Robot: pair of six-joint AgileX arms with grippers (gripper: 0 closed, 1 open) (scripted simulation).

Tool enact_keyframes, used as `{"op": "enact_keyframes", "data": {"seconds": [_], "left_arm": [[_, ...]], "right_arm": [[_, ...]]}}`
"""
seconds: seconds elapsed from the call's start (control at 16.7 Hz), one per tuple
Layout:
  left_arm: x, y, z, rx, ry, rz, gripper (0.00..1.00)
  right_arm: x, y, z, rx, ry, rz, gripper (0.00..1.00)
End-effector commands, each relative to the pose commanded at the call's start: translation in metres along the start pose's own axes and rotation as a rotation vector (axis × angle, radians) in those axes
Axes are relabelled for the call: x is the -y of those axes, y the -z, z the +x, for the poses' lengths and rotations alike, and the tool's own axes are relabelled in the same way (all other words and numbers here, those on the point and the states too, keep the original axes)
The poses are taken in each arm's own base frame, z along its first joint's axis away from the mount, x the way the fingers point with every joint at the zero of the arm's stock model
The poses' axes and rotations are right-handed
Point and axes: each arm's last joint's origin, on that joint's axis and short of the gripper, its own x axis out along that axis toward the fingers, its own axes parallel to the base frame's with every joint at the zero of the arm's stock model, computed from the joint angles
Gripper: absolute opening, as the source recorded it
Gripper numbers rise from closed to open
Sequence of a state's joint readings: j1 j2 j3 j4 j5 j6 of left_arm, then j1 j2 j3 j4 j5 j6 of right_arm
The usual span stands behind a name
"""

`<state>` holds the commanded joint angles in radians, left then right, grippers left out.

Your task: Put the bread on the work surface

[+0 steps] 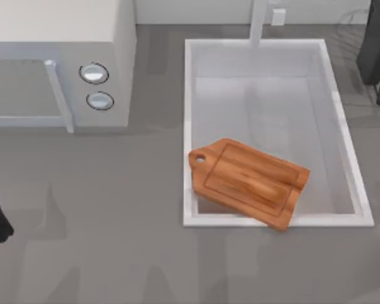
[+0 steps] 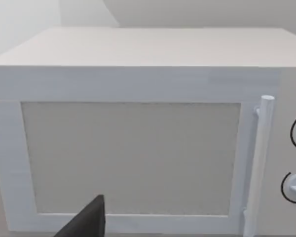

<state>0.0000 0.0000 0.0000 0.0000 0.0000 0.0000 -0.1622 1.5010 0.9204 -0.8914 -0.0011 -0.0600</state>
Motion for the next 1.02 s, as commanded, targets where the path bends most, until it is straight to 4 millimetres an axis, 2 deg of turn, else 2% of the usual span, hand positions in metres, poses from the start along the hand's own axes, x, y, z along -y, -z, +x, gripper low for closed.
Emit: {"op": "enact_keyframes", "data": {"seconds": [0.24,0.6,0.72,1.02], "left_arm": [[0.000,0.000,0.000,0.000,0.000,0.000,1.00],[0.000,0.000,0.000,0.000,0.000,0.000,1.00],[0.000,0.000,0.000,0.000,0.000,0.000,1.00],[0.000,0.000,0.000,0.000,0.000,0.000,1.00]], "right_arm": [[0.004,-0.017,0.009,-0.098,-0.004,0.008,1.00],[0.003,-0.017,0.010,-0.099,-0.004,0.004,1.00],[0.004,-0.016,0.020,-0.105,-0.005,0.008,1.00],[0.004,-0.014,0.066,-0.090,-0.004,0.008,1.00]]}}
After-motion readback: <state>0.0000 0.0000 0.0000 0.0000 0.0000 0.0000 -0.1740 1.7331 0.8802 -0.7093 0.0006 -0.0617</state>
